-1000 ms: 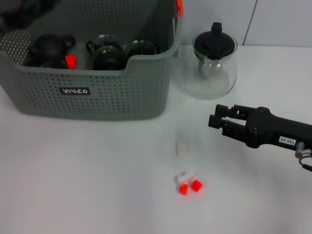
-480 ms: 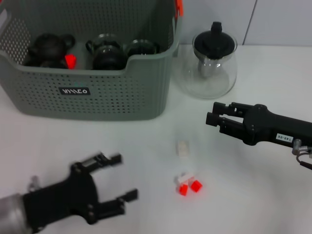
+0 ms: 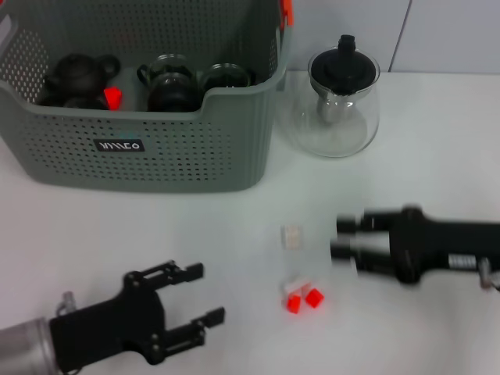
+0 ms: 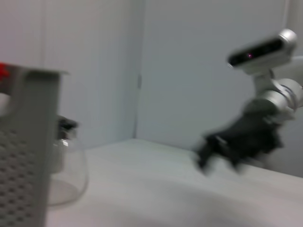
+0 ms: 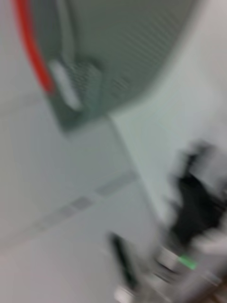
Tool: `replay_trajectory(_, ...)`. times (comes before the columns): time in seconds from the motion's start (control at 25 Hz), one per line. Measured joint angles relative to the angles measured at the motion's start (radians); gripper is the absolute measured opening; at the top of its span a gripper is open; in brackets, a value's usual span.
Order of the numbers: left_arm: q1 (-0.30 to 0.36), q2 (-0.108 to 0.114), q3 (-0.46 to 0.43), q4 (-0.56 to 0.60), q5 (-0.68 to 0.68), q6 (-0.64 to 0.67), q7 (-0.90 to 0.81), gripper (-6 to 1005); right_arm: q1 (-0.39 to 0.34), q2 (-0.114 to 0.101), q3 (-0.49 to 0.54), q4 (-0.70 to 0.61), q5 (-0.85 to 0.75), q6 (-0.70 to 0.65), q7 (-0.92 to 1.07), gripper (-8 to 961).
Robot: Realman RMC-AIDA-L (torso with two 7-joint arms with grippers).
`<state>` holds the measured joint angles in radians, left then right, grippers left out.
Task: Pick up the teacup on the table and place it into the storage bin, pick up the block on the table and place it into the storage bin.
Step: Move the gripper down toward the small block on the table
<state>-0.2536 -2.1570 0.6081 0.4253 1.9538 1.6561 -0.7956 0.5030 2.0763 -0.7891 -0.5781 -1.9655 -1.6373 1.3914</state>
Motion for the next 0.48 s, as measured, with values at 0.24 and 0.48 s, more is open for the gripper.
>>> replay_trajectory(0.24,0.035,0.006,-0.109,0.037,0.004,0.058,0.0,677,0.067,-0.002,-0.078,-0.371,-0.311,-0.191,0.383,586)
replay_trajectory(0.48,0.058,0.01,-0.162,0.048,0.004,0.077,0.001,674,0.219,0.011,-0.206,-0.614,-0.461,-0.28,0.637,587)
